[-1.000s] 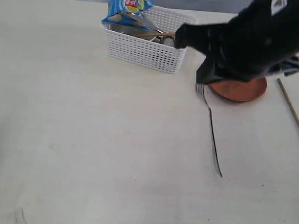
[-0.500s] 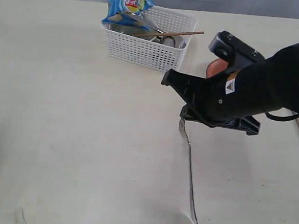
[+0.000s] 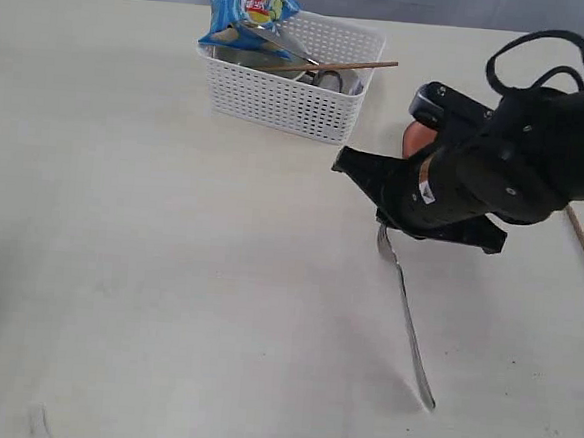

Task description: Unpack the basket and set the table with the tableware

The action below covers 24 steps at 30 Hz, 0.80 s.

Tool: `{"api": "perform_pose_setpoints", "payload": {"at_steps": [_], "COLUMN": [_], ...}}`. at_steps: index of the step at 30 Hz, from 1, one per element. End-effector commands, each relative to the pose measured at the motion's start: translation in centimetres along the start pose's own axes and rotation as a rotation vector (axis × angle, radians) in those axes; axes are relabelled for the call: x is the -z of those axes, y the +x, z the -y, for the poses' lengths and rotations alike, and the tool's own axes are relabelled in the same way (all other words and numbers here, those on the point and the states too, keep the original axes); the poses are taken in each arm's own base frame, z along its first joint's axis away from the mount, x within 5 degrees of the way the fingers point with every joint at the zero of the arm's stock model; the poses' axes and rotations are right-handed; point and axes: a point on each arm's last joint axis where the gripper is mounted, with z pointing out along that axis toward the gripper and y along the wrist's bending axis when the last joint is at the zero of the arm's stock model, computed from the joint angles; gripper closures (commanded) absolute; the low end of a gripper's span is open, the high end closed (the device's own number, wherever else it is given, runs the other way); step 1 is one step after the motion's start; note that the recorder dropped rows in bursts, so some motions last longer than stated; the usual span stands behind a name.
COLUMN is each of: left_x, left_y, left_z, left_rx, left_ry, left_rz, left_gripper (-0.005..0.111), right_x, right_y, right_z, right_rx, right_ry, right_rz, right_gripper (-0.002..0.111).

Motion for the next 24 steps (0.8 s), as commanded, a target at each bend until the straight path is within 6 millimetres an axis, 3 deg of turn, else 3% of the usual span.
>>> {"api": "perform_pose_setpoints", "payload": {"at_steps": [1, 4, 8, 11, 19, 24], "left_x": [0.0, 0.0, 0.0, 0.0, 0.0, 0.0], "left_y": [0.0, 0.0, 0.0, 0.0, 0.0, 0.0], "left_z": [0.1, 0.1, 0.1, 0.1, 0.1, 0.1], "left_rx": [0.007, 0.007, 0.007, 0.007, 0.007, 0.007], "left_ry": [0.008, 0.008, 0.008, 0.008, 0.008, 0.008], "left_rz": [0.003, 0.003, 0.003, 0.003, 0.003, 0.003], "left_gripper": [0.107, 0.107, 0.107, 0.107, 0.107, 0.107], "right_x": [-0.4, -0.3, 0.0, 0.2, 4.5, 5.1], "right_y": [-0.4, -0.8, -1.3, -1.6, -3.4, -1.9], "right_z": [-0.4, -0.8, -1.3, -1.3, -1.6, -0.5], "right_rx": [0.002, 0.004, 0.007, 0.035, 0.322, 0.409], "right_ry": [-0.011, -0.025, -0.023, 0.022, 0.141, 0.227], "right_rz": [0.009, 0.02, 0.032, 0.029, 0.007, -0.189], "right_gripper": [0.108, 0.101, 0.071, 0.058, 0.058, 0.058]}}
